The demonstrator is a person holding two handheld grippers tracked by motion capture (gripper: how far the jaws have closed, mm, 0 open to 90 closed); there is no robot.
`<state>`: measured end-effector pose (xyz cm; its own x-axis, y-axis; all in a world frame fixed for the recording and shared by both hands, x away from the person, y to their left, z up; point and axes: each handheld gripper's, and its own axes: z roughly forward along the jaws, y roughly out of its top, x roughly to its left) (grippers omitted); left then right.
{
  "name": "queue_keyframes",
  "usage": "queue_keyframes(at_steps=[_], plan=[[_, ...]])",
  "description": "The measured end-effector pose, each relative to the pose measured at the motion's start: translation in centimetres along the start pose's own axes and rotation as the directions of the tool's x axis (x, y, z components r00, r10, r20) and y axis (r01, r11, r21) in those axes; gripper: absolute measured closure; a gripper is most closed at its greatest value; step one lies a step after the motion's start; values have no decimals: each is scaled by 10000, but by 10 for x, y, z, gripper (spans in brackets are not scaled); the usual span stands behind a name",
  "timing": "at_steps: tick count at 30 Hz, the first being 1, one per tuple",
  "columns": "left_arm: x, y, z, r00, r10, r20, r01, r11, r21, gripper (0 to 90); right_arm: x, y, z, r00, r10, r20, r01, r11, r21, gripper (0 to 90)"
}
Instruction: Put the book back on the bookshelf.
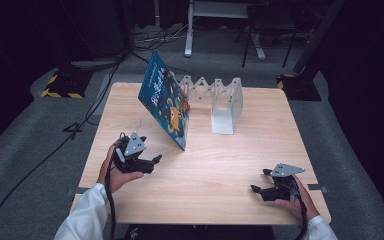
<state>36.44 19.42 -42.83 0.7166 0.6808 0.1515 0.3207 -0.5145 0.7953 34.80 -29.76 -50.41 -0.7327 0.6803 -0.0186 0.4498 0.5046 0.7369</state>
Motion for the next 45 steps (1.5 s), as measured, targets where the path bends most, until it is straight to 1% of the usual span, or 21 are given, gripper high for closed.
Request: queue_keyframes(at_steps=[2, 3, 4, 8, 10, 12, 13, 14, 19, 22, 25, 27, 29, 32, 35, 36, 39, 40, 41, 42, 45], plan=[[-2, -3, -1, 9999, 80, 71, -81, 9999, 108, 174, 0, 0, 0, 10000, -69, 58, 69, 10000, -13, 177], [-4, -8, -1, 9999, 124, 114, -128, 9995, 295, 174, 1, 0, 0, 9999, -82, 73, 83, 10000, -23, 175], [-5, -11, -1, 9999, 121, 76, -124, 9992, 390, 174, 1, 0, 0, 9999, -75, 112, 75, 10000, -7, 172], [-9, -24, -1, 9997, 144, 221, -160, 9971, 745, 177, 2, -1, -1, 9998, -80, 156, 80, 10000, -43, 171], [-12, -32, -1, 9994, 115, 316, -145, 9952, 963, 178, 2, -1, -1, 9998, -70, 183, 70, 10000, -9, 171], [-17, -42, -1, 9989, 256, 395, -306, 9910, 1307, 177, 2, -2, -3, 10000, 49, 60, -50, 10000, 67, 168], [-17, -42, -1, 9989, 256, 395, -306, 9910, 1307, 177, 2, -3, -3, 9999, 107, 51, -108, 9999, 76, 167], [-20, -50, -1, 9987, 276, 418, -335, 9885, 1475, 177, 2, -4, -4, 9999, 94, 66, -94, 9999, 47, 167], [-21, -60, -5, 9986, 105, 513, -184, 9874, 1572, 177, 2, -8, -9, 9997, 184, 145, -185, 9998, 87, 166], [-22, -70, -6, 9984, 40, 556, -143, 9823, 1868, 176, 3, -11, -12, 9995, 272, 150, -274, 9995, 137, 164], [-22, -77, -6, 9985, -100, 537, -7, 9808, 1948, 177, 2, -13, -15, 9995, 260, 163, -262, 9996, 126, 163], [-22, -80, -7, 9983, -105, 573, -5, 9819, 1896, 178, 2, -16, -18, 9991, 342, 249, -345, 9993, 113, 164], [-21, -83, -8, 9978, -222, 619, 102, 9820, 1884, 176, 1, -19, -21, 9984, 452, 340, -456, 9989, 104, 164], [-20, -87, -8, 9983, -352, 464, 253, 9797, 1990, 177, 0, -23, -26, 9973, 554, 481, -561, 9984, 122, 164], [-20, -90, -8, 9978, -446, 500, 336, 9786, 2030, 178, -1, -26, -29, 9959, 664, 607, -672, 9977, 113, 164], [-19, -93, -9, 9965, -589, 594, 462, 9797, 1950, 178, -2, -28, -31, 9955, 699, 637, -706, 9975, 93, 164], [-18, -97, -11, 9956, -727, 596, 608, 9816, 1811, 177, -4, -33, -35, 9929, 852, 833, -858, 9963, 41, 164], [-17, -99, -11, 9939, -893, 651, 768, 9818, 1739, 177, -4, -33, -36, 9918, 935, 874, -941, 9956, 30, 164], [-16, -100, -11, 9927, -1009, 658, 884, 9813, 1710, 177, -4, -34, -36, 9912, 971, 898, -973, 9953, -19, 164], [-16, -102, -12, 9893, -1249, 750, 1110, 9795, 1680, 177, -5, -35, -36, 9911, 975, 904, -976, 9952, -36, 165], [-15, -104, -13, 9867, -1420, 796, 1265, 9765, 1743, 177, -5, -35, -37, 9902, 1018, 953, -1019, 9948, -37, 164]])
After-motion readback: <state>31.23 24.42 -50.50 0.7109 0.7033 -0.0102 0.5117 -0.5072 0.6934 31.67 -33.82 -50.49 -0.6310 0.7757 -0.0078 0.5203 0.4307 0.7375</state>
